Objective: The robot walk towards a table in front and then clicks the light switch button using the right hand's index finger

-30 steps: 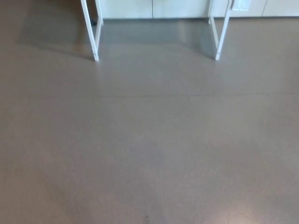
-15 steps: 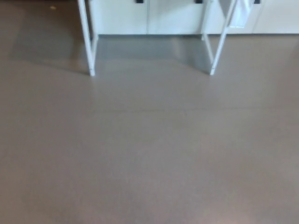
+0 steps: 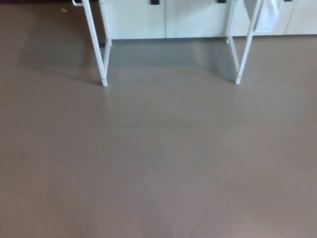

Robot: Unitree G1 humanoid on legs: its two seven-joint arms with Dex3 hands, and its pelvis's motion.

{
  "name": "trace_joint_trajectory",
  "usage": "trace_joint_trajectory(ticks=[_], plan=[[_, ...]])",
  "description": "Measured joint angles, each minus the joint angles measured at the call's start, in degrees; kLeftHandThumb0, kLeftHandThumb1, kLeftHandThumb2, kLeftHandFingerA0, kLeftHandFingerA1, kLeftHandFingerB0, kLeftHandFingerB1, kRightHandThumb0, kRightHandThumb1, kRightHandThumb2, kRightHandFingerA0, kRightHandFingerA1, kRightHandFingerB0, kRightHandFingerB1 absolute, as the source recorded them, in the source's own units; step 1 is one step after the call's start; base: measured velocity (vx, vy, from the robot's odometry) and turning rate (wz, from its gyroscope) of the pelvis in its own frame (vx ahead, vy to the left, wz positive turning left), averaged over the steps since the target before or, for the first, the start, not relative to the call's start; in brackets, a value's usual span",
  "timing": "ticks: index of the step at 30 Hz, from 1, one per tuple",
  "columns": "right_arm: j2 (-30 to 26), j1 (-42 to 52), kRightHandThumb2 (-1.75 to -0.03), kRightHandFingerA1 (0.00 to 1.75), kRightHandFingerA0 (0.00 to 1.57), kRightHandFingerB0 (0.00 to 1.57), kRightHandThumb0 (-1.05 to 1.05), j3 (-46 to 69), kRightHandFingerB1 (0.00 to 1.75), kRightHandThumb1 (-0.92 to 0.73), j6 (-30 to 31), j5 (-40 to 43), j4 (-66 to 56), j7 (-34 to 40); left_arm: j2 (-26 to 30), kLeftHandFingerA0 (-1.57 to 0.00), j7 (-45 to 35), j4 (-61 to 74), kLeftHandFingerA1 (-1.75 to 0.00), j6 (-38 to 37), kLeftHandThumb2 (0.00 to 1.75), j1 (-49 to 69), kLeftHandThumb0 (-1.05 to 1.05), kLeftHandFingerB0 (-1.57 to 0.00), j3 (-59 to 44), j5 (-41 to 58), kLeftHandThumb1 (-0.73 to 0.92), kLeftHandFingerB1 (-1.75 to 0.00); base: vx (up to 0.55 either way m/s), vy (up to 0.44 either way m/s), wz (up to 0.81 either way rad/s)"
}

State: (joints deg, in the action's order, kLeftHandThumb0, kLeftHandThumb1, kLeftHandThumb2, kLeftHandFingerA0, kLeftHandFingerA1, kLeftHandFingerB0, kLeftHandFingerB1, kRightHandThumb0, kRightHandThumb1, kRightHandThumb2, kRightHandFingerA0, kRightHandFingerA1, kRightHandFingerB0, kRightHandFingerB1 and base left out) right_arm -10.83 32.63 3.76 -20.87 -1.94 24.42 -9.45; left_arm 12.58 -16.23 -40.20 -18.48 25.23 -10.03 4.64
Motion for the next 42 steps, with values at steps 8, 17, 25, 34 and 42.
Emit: trace_joint_trajectory(ticks=[8,17,25,34,42], plan=[[-0.53,0.04,-0.57,0.51,0.63,0.42,-0.31,-0.35,0.44,-0.6,-0.18,-0.12,-0.25,0.1,0.0,-0.26,0.28,-0.59,-1.12,-0.14,0.87,0.39,-0.76,-0.34,0.31,-0.13,0.53,-0.75,0.22,-0.004,-0.07],[-0.51,-0.71,-0.57,0.51,0.63,0.42,-0.31,-1.24,0.44,-0.6,0.08,-0.24,0.14,-0.04,1.08,-0.22,0.87,-2.74,-1.1,-0.39,0.89,-1.87,-0.76,-0.33,0.3,-0.2,0.53,-0.75,0.32,0.221,-0.16],[-0.51,-0.37,-0.58,0.5,0.63,0.41,-0.31,-1.48,0.43,-0.61,0.54,-0.3,-0.1,-0.06,1.13,-0.34,1.05,-3.18,-0.9,-0.54,1.03,-1.49,-0.77,-0.34,0.48,-0.2,0.4,-0.7,0.24,0.007,0.13],[-1.18,-0.31,-0.58,0.51,0.64,0.41,-0.31,-2.07,0.43,-0.61,2.32,-1.04,-1.86,0.12,0.77,-0.24,1.02,-3.55,-1.09,-0.64,0.88,-1.57,-0.8,-0.33,0.56,-0.16,0.53,-0.74,0.36,-0.11,0.2],[-1.5,1.55,-0.58,0.5,0.65,0.43,-0.36,-2.78,0.42,-0.61,4.08,-2.3,-3.86,0.56,0.58,-0.24,1.03,-3.15,-1.14,-0.65,0.88,-0.41,-0.8,-0.32,0.54,-0.14,0.52,-0.76,0.26,0.062,-0.07]])
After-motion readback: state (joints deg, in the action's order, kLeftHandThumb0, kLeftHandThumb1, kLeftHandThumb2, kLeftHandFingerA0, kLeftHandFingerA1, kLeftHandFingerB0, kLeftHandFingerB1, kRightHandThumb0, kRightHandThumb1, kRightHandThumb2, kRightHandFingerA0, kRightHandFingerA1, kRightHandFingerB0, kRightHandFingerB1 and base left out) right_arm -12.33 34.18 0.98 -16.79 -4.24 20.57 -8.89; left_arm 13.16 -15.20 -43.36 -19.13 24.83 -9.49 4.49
